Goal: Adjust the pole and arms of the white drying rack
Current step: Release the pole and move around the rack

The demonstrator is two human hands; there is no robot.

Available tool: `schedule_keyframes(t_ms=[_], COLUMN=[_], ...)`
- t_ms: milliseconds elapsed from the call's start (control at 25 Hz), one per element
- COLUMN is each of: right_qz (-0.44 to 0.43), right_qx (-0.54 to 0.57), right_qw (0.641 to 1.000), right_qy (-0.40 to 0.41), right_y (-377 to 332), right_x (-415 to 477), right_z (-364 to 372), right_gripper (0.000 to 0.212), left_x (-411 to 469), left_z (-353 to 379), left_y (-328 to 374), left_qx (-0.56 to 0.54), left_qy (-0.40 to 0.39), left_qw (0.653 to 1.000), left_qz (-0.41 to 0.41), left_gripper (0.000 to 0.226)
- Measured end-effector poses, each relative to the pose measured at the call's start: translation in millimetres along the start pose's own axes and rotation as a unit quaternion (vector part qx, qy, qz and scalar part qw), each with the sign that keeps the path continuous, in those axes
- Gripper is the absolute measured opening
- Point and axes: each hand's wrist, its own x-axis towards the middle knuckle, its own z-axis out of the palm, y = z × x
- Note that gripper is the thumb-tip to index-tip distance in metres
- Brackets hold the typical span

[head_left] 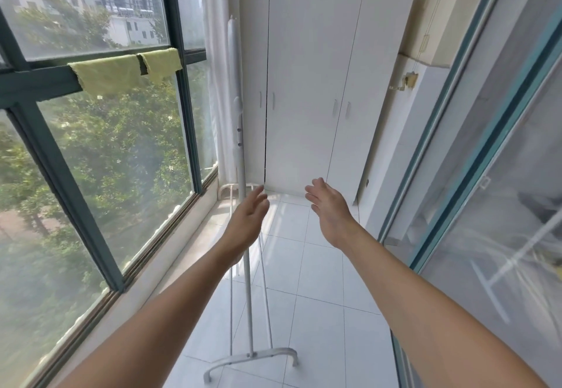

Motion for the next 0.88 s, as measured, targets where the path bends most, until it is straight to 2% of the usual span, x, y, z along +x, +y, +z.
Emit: schedule_keyframes(t_ms=[120,280,480,640,880], right_qz=[0.008,0.021,0.028,0.039,0.052], right_qx=[0.002,-0.005,-0.009,-0.003,0.019], right_qw=[1.0,0.999,0.999,0.998,0.993], right_qy=[-0.009,-0.025,-0.036,-0.056,-0.108], right_y=[-1,-3,-12,-12,-9], right_x=[9,35,81,109,154], right_z=[-25,-73,-142,-167,-168], right_gripper=[0.056,0.058,0.061,0.06,0.062], left_x=[18,55,103,123,157], left_z=[34,75,131,153,150], left_y=[1,0,1,-4,-12], left_qx=[-0.02,-0.085,-0.092,-0.089,-0.057], left_qy=[-0.017,0.003,0.046,0.07,0.114], left_qw=[0.998,0.991,0.987,0.985,0.982], left_qz=[-0.058,-0.099,-0.123,-0.131,-0.141], left_gripper=[0.048,0.021,0.044,0.037,0.046])
